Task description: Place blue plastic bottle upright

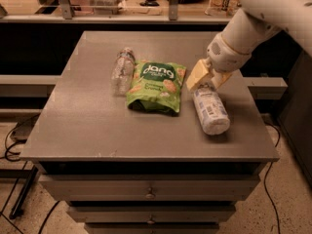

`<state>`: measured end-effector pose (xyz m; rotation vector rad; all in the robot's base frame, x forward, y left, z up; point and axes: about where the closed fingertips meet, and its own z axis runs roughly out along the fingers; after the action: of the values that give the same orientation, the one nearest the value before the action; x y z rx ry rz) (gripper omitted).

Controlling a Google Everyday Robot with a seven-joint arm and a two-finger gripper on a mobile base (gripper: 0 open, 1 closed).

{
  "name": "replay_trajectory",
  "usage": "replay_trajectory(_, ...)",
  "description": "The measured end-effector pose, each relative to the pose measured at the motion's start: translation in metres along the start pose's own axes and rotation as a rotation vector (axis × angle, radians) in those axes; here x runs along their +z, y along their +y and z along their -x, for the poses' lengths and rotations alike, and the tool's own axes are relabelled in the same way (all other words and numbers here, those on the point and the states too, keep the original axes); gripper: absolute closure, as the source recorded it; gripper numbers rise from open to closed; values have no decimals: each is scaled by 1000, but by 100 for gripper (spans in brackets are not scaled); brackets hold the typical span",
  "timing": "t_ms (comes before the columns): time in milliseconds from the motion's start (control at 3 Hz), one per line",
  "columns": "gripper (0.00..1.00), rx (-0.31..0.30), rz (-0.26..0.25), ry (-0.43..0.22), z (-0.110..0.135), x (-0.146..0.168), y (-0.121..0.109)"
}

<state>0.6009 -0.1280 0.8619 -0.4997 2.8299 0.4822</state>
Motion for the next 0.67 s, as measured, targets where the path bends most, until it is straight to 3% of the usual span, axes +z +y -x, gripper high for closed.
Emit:
replay_trajectory(333,100,-91,12,-102,11,-29,9)
replay_trajectory(667,100,-205,78,-260,31,-66,12)
